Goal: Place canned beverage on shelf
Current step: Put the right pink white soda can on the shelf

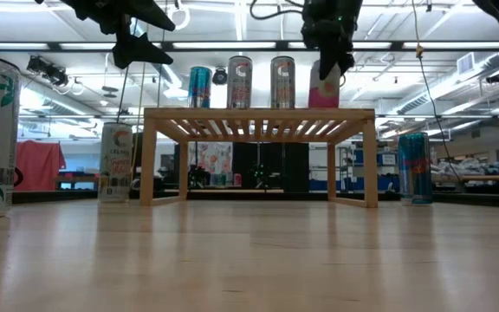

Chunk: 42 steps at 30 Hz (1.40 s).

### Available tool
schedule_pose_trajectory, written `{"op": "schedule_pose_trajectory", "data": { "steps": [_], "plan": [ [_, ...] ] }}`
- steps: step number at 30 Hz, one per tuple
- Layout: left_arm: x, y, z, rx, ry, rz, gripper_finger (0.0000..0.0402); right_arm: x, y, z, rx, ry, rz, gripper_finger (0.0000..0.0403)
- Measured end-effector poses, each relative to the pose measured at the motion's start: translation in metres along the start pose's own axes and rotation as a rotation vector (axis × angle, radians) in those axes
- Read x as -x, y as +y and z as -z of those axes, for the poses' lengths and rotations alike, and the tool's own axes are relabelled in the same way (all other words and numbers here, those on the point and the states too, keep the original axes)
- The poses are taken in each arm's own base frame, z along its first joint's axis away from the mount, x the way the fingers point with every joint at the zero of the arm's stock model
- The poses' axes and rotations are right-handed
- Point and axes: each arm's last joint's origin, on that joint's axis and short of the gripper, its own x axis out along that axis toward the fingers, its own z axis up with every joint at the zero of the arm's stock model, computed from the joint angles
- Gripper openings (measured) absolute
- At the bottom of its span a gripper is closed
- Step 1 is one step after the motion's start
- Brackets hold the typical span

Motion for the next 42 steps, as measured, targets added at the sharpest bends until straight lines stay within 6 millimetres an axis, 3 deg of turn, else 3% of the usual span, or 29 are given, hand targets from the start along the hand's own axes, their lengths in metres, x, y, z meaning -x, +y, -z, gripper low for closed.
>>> {"op": "schedule_pose_trajectory", "data": {
  "steps": [5, 24, 31, 42],
  "plan": [
    [0.000, 0.000, 0.001, 0.000, 0.006, -0.002, 0.0318, -0.006, -0.003, -0.003, 0.001, 0.021, 0.062, 0.0290],
    [0.000, 0.001, 0.003, -0.010, 0.030, -0.011, 0.0318, -0.020, -0.009, -0.009, -0.012, 0.030, 0.025, 0.0291],
    [0.000, 0.001, 0.003, -0.009, 0.030, -0.012, 0.0318, -0.020, -0.008, -0.009, -0.006, 0.035, 0.015, 0.0385],
    [0.000, 0.001, 0.003, -0.050, 0.030, -0.011, 0.0318, -0.012, -0.008, -0.007, -0.009, 0.023, 0.030, 0.0362]
  ]
}}
